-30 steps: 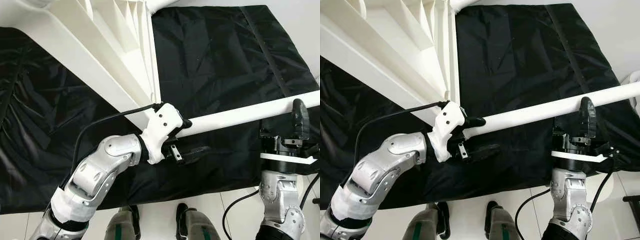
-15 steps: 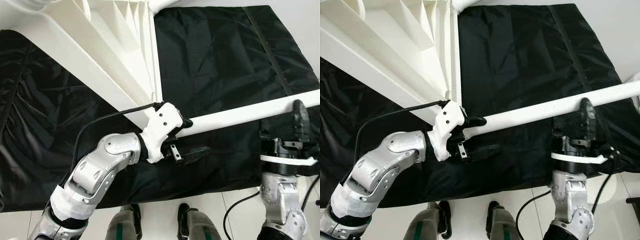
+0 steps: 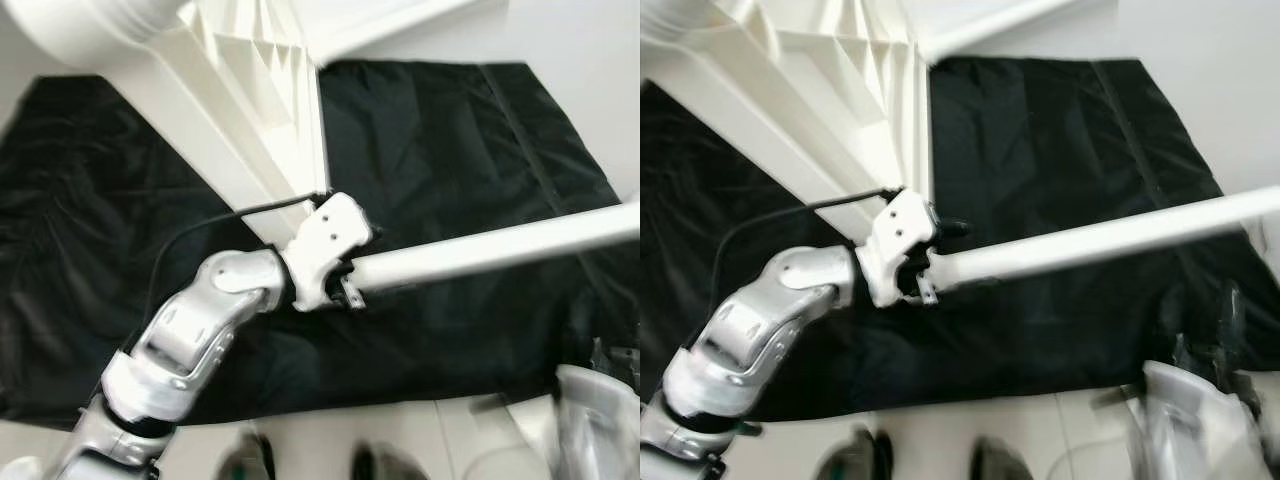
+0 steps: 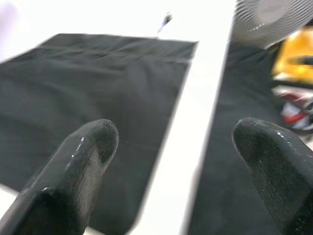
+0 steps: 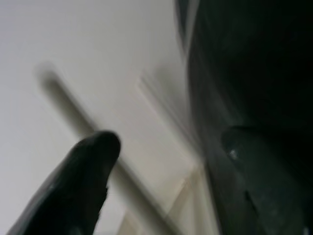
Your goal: Building children table
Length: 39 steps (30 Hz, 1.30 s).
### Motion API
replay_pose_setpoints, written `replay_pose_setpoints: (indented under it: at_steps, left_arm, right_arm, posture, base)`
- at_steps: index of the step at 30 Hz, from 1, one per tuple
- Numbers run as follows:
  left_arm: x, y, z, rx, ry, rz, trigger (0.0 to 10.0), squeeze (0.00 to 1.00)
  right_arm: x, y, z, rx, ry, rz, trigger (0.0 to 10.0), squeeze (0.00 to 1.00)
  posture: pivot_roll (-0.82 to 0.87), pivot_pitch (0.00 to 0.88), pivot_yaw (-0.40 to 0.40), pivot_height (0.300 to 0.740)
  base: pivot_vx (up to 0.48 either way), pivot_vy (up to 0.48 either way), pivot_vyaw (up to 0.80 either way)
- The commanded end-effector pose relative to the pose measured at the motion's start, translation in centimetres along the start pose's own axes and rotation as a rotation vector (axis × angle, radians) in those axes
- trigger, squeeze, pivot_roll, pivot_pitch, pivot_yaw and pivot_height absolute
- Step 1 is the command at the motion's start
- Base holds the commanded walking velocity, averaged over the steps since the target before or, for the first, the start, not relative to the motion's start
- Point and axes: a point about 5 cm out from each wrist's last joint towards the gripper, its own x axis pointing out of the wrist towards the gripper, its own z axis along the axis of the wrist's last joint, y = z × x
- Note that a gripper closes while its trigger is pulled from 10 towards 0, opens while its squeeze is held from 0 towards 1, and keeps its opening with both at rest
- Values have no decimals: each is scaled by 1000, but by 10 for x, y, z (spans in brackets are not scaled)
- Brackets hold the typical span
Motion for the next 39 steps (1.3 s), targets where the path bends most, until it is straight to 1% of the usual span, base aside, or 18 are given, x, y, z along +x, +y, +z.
replay_pose_setpoints:
  at_steps: [1, 39]
  left_arm:
    - [2, -4, -6, -26, 17, -1, 10000, 0]
    - [2, -4, -6, -26, 17, -1, 10000, 0]
  right_arm:
    - [-34, -45, -70, 322, -137, -114, 10000, 0]
    - [-34, -45, -70, 322, -137, -114, 10000, 0]
  posture:
    - [48, 236, 107, 740]
    - [48, 236, 107, 740]
  base:
    - [0, 0, 0]
    - [0, 0, 0]
